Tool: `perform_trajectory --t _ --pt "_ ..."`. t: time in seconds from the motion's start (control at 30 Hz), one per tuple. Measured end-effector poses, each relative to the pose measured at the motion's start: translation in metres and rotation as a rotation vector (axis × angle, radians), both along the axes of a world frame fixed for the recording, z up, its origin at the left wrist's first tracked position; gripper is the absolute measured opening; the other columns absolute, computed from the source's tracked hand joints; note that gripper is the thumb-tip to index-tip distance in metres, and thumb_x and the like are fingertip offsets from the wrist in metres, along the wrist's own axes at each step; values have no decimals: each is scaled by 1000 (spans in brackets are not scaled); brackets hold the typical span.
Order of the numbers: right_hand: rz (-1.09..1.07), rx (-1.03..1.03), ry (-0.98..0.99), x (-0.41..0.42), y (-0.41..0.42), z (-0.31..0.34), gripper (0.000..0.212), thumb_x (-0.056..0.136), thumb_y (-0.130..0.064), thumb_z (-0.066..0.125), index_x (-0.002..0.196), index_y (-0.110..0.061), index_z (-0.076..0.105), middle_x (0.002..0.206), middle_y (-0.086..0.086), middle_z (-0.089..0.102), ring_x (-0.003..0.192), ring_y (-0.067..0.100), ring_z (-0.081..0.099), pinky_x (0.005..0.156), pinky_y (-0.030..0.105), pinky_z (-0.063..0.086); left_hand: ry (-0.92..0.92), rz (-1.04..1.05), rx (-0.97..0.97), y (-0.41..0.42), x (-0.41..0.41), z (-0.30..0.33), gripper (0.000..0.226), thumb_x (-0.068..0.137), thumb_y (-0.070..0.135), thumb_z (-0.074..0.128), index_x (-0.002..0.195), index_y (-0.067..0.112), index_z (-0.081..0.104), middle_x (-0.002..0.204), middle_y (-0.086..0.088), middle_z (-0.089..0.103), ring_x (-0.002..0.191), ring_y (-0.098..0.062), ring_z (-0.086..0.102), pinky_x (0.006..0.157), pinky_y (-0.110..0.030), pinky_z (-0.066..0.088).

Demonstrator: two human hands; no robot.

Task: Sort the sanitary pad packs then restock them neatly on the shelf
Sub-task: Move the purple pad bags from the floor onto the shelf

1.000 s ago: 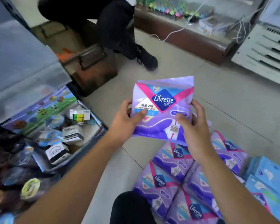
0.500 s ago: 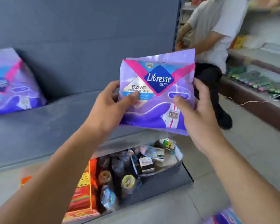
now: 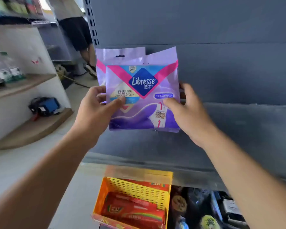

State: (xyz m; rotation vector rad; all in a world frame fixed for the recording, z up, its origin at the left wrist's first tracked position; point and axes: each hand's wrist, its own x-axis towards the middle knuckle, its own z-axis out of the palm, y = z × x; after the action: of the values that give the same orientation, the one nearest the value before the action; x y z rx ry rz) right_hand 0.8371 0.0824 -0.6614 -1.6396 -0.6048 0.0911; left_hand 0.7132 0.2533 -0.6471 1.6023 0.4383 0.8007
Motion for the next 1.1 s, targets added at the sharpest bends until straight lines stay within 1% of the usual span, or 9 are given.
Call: perform_trajectory --t 0.1,0.23,0.47,0.6,0.7,0.8,0.97,1.03,1.1 --pt "9 -92 -80 0 31 5 37 83 -34 67 117 -33 53 105 -17 67 92 10 70 81 43 59 5 52 17 32 -5 0 32 84 12 73 109 15 54 105 -10 69 77 -14 72 62 -23 57" --pt "6 -106 -112 -5 54 12 43 87 -31 70 124 -29 49 111 -15 65 91 6 68 78 37 60 -13 85 10 56 -4 2 33 84 11 73 112 13 54 106 -9 69 78 -13 72 61 -21 56" --pt "-108 -157 -199 -4 85 20 37 87 -31 70 114 -26 46 114 -9 61 93 4 64 69 24 57 -28 65 34 85 10 5 33 87 12 70 114 15 52 103 4 66 75 5 68 59 -16 54" --pt "-181 -239 -238 6 100 13 36 86 -30 69 115 -24 47 115 -4 61 99 13 63 80 34 56 34 55 70 104 25 -7 34 84 10 74 106 22 51 110 -3 68 94 -14 69 81 -34 59" --pt "-190 -342 -210 7 104 2 35 87 -29 68 114 -21 48 114 -4 62 99 15 62 78 32 52 136 34 84 111 31 -21 38 85 12 74 112 24 50 109 -1 68 97 -18 69 88 -44 57" --pt "-192 -360 -209 8 106 0 35 88 -29 68 116 -19 48 116 -3 62 98 14 61 69 24 47 165 -3 74 114 33 -27 41 88 14 70 120 25 46 110 1 68 98 -16 68 89 -45 56" --pt "-185 -404 -206 6 107 6 38 89 -30 68 119 -18 47 122 -1 61 101 16 61 68 26 49 214 2 97 119 36 -26 46 90 17 68 129 23 44 113 2 67 101 -16 67 92 -46 54" --pt "-177 -445 -189 5 106 6 40 89 -33 66 121 -18 47 123 0 61 101 17 61 72 29 50 235 4 77 119 33 -26 61 89 20 69 141 22 37 127 0 61 112 -17 63 98 -46 50" --pt "-195 -451 -189 3 100 6 53 89 -37 64 133 -19 43 132 1 57 111 20 58 85 34 51 219 82 163 110 26 -21 72 90 22 66 149 20 26 146 -3 45 131 -18 47 110 -42 40"
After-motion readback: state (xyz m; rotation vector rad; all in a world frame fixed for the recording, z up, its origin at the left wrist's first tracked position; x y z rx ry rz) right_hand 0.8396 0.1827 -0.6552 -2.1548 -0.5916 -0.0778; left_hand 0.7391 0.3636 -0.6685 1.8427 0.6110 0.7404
